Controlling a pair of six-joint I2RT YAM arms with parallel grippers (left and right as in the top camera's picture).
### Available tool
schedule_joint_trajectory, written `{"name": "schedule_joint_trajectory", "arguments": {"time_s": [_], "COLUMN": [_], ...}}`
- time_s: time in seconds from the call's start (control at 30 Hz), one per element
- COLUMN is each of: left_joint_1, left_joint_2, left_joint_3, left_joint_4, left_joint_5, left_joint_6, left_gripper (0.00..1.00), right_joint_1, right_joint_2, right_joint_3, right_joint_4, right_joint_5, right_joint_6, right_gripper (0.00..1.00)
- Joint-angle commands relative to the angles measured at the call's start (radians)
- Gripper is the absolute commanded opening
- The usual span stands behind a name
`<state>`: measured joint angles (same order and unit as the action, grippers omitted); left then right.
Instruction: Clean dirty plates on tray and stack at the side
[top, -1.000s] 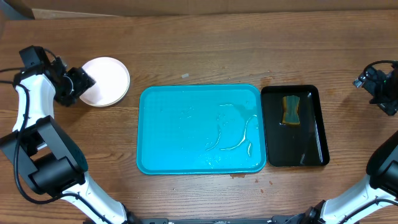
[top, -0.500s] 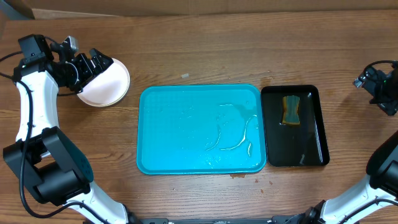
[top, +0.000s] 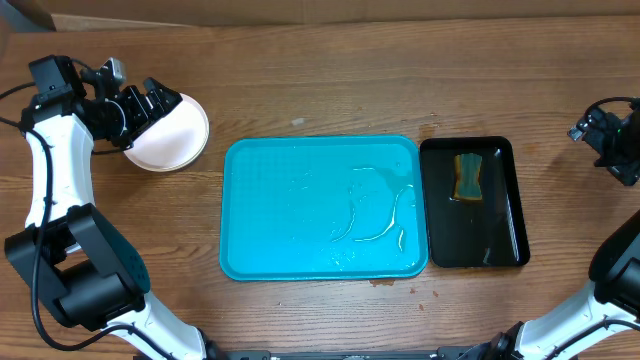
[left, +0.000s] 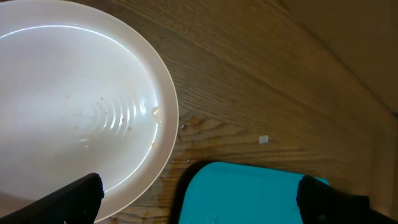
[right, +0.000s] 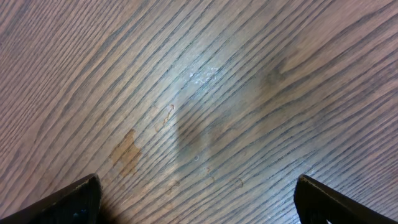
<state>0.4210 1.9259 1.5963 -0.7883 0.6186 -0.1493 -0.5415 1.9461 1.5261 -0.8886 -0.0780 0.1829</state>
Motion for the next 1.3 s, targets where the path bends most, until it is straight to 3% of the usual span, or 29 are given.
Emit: {"name": "schedule_joint_trajectory", "arguments": {"time_s": [0.0,0.2,0.43,0.8,0.9,1.03,1.27], "left_joint_1": [0.002,0.002,0.002,0.002,0.002,0.002,0.002], "left_joint_2": [-0.018,-0.018,-0.018,-0.018,-0.018,-0.018,-0.018], "left_joint_3": [0.016,0.016,0.016,0.016,0.016,0.016,0.016], "left_joint_4": [0.0,0.0,0.0,0.0,0.0,0.0,0.0], "left_joint_5": [0.024,0.024,0.024,0.024,0.024,0.024,0.024], "left_joint_6": [0.007,0.007,0.007,0.007,0.007,0.007,0.007], "left_gripper": [1.0,1.0,1.0,1.0,1.0,1.0,1.0], "right_joint_1": [0.003,0.039,0.185,0.668,0.748,0.745,0.634], "right_joint_2": [-0.021,-0.075,-0.355,-0.902,-1.055,-1.245,-1.602], "right_joint_3": [0.018,0.018,0.018,0.014,-0.032,-0.155,-0.583], "right_joint_4": [0.005,0.005,0.005,0.005,0.096,0.217,0.607], "right_joint_5": [0.001,-0.002,-0.002,-0.002,0.017,0.023,0.018], "right_joint_6": [0.0,0.0,0.0,0.0,-0.041,-0.065,-0.079], "right_gripper": [1.0,1.0,1.0,1.0,1.0,1.0,1.0]}}
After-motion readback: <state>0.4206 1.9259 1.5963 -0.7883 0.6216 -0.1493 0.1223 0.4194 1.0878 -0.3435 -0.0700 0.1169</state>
